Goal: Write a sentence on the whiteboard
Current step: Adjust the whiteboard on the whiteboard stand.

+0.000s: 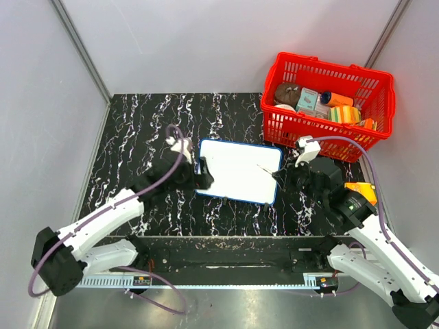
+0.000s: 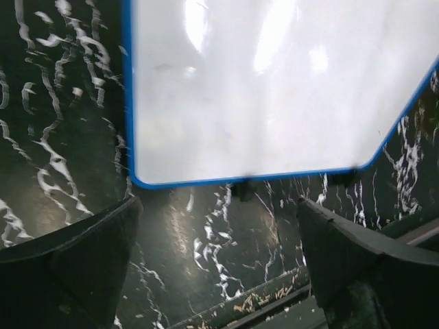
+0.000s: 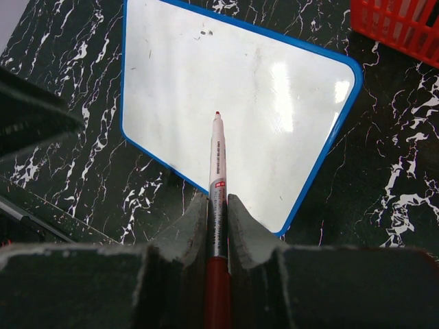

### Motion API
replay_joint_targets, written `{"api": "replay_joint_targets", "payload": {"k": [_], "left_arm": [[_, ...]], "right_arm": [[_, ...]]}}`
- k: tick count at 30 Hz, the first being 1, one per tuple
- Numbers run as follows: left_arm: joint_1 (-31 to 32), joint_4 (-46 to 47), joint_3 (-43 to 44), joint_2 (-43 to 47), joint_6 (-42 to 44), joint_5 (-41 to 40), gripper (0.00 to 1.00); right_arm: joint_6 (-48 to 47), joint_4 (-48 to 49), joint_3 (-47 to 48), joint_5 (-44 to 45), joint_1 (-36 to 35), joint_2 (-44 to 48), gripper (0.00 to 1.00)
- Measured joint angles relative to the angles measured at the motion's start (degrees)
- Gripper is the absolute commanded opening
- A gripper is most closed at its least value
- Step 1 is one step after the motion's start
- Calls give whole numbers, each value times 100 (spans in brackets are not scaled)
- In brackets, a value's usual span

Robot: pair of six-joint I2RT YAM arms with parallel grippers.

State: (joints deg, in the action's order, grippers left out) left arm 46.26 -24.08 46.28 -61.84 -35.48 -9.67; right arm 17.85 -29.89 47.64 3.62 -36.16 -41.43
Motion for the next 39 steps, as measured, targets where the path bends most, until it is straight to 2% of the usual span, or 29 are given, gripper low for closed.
{"api": "replay_joint_targets", "payload": {"k": [3,6,9,12,19,26,32,39], "left_arm": [[-1222,341,-219,122,199,885,99],[-2223,721,-262,-184,361,1770,99],[-2900,1344,-350,-656,525,2693,99],[-3305,1893,-505,-1069,678,3523,99],[-3353,2979,-516,-1956,955,4452,98],[-3355,3281,-435,-3003,1215,4870,92],[-3340,3768,-431,-3134,1272,5287,86],[-3147,3838,-450,-3220,1436,5394,82]], "right_arm": [[2,0,0,-2,0,-2,0],[4,0,0,-7,0,-7,0],[4,0,0,-17,0,-26,0],[4,2,0,-24,0,-48,0],[4,2,0,-26,0,-85,0],[2,4,0,-109,0,-44,0],[0,4,0,-129,0,-35,0],[0,7,0,-136,0,-37,0]]}}
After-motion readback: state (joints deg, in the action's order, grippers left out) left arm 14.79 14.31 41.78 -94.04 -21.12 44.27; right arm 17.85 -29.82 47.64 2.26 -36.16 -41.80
